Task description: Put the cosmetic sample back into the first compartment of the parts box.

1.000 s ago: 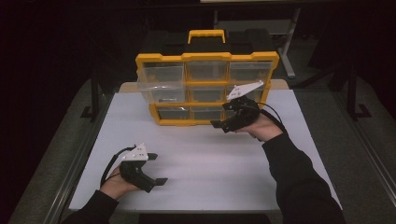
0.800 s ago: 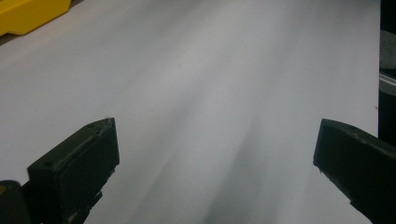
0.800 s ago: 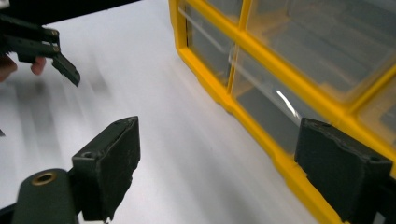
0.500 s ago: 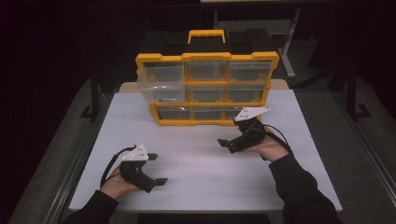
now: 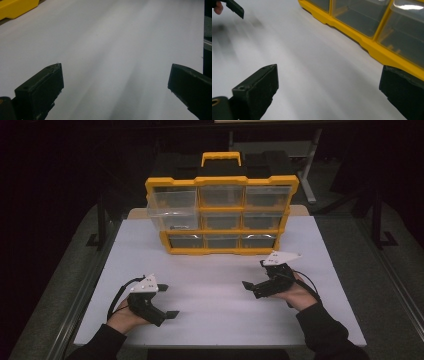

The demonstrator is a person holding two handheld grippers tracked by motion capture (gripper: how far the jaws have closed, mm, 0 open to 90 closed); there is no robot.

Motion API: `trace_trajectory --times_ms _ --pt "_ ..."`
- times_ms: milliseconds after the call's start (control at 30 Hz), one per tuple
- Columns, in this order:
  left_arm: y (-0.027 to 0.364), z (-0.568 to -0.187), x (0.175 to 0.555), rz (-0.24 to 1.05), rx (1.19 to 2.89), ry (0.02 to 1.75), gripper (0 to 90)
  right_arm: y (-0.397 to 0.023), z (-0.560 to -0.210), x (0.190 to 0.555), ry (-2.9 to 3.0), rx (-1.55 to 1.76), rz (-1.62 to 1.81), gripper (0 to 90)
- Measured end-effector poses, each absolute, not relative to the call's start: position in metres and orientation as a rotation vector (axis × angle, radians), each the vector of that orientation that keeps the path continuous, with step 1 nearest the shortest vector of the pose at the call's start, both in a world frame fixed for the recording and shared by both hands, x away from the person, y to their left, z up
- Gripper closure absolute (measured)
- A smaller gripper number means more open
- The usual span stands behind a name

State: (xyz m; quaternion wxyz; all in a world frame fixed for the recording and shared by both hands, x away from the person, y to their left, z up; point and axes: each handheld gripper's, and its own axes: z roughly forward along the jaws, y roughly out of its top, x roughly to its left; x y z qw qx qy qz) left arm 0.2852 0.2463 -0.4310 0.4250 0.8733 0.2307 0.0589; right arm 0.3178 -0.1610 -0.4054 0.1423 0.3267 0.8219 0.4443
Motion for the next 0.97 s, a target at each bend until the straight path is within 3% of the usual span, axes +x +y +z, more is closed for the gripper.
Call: trace_trajectory --times_ms 500,967 --pt "0.246 -0.431 0.285 0.152 2.185 0.576 0.0 -0.193 -0.434 0.281 2.324 1.023 1.311 1.8" --pt "0.247 -0.434 0.286 0.158 2.192 0.583 0.0 -0.192 -0.445 0.274 2.364 1.017 1.278 1.8"
